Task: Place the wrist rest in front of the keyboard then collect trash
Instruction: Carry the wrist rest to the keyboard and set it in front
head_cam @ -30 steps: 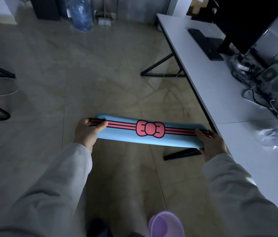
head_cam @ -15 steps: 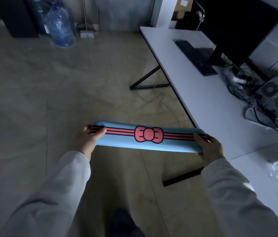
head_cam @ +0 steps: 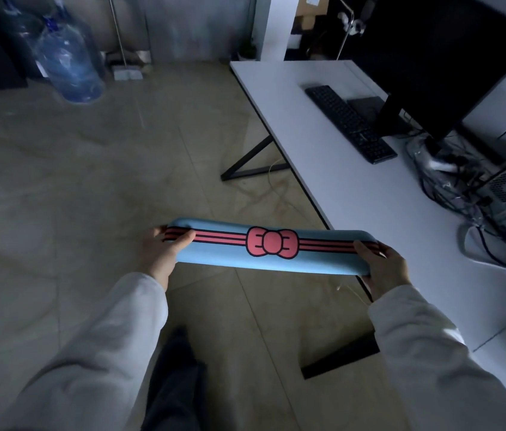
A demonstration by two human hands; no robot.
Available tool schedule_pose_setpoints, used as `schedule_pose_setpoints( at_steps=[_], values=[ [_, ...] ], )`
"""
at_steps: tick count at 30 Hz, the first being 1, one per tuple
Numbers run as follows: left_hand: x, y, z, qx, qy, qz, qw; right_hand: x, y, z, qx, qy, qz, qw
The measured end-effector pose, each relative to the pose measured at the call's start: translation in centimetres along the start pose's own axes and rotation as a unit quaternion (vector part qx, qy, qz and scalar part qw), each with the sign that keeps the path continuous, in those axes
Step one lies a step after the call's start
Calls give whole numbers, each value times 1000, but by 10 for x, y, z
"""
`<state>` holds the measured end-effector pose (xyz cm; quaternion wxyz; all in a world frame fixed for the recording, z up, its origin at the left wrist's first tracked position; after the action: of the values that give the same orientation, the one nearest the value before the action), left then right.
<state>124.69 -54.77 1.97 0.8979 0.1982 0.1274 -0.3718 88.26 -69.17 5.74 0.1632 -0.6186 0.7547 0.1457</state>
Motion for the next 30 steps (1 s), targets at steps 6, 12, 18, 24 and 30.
schedule_pose_setpoints(
  at_steps=[6,12,18,24,30],
  values=[
    [89,-27,51,-4,-5,-44,999,50,-43,-21,36,-1,54,998],
    [177,-42,101,4,-11,-75,997,92,-97,-54,60,8,90,994],
    [238,-69,124,27,-11,-100,995,124,-124,-60,82,-2,133,988],
    [297,-107,128,31,24,-123,992,171,-141,-68,80,-6,151,985],
    [352,-149,169,55,1,-121,991,237,-165,-94,91,-5,152,984]
  ],
)
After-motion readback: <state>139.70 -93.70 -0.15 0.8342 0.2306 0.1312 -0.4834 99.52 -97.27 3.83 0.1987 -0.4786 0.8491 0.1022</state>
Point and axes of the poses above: each hand's wrist, its own x-axis towards the middle knuckle, its own y-axis out of the back of the hand, z = x × y, the point moved 9 cm from there along x, towards the middle knuckle, and after that the axes turned 12 degrees about x, right-handed, at the moved point
